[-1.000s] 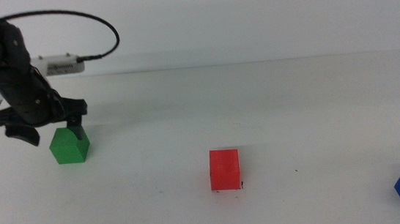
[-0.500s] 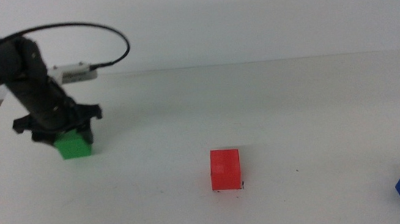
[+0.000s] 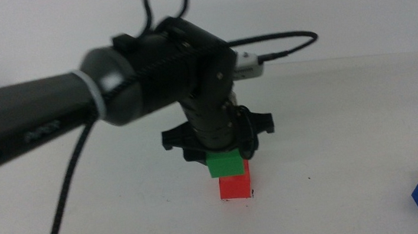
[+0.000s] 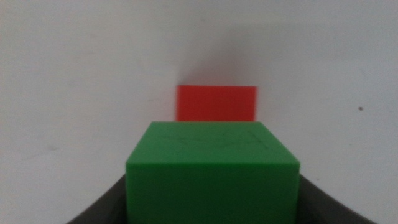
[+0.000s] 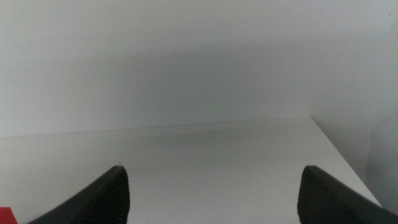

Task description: Stack red cubes first, then green, then blue cubes in a specific spot.

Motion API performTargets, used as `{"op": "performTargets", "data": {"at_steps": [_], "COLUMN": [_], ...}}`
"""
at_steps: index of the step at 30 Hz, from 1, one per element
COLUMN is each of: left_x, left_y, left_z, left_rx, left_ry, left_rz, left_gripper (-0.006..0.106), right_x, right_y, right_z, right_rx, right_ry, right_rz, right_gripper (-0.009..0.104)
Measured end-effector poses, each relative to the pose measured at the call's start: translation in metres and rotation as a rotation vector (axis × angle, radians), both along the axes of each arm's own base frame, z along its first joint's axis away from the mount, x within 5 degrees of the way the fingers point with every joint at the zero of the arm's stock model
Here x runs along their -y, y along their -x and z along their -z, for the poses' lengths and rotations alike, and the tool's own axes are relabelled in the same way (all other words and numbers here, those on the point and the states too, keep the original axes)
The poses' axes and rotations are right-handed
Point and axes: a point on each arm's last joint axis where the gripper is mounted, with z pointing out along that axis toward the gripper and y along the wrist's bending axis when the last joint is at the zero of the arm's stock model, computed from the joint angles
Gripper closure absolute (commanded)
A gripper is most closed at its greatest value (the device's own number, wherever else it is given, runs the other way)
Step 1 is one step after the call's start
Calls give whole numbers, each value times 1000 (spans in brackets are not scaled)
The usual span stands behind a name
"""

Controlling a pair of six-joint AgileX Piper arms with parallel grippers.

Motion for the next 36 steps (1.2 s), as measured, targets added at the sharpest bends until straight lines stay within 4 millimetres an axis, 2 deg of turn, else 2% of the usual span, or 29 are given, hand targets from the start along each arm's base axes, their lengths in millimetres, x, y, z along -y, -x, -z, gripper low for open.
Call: {"op": "performTargets", "data": {"at_steps": [7, 21, 22, 27, 36], "left_x": [9, 20, 21, 20, 22], "left_y": [-7, -19, -19, -19, -20], "left_z": [20, 35, 35, 35, 36], "left_rx": [-1, -6, -5, -2, 6], "left_ry": [-10, -29, -28, -33, -33], "left_rz": [-10, 0, 0, 19, 52], "left_gripper": [86, 86, 78, 60, 15], "right_x": [0, 0, 0, 0, 0], "right_y": [0, 0, 0, 0, 0], "right_z": [0, 0, 0, 0, 0], "right_rx": [0, 0, 0, 0, 0], "right_ry": [-2, -13, -13, -15, -15], "right_rz": [0, 0, 0, 0, 0], "right_gripper": [3, 3, 3, 3, 3]}}
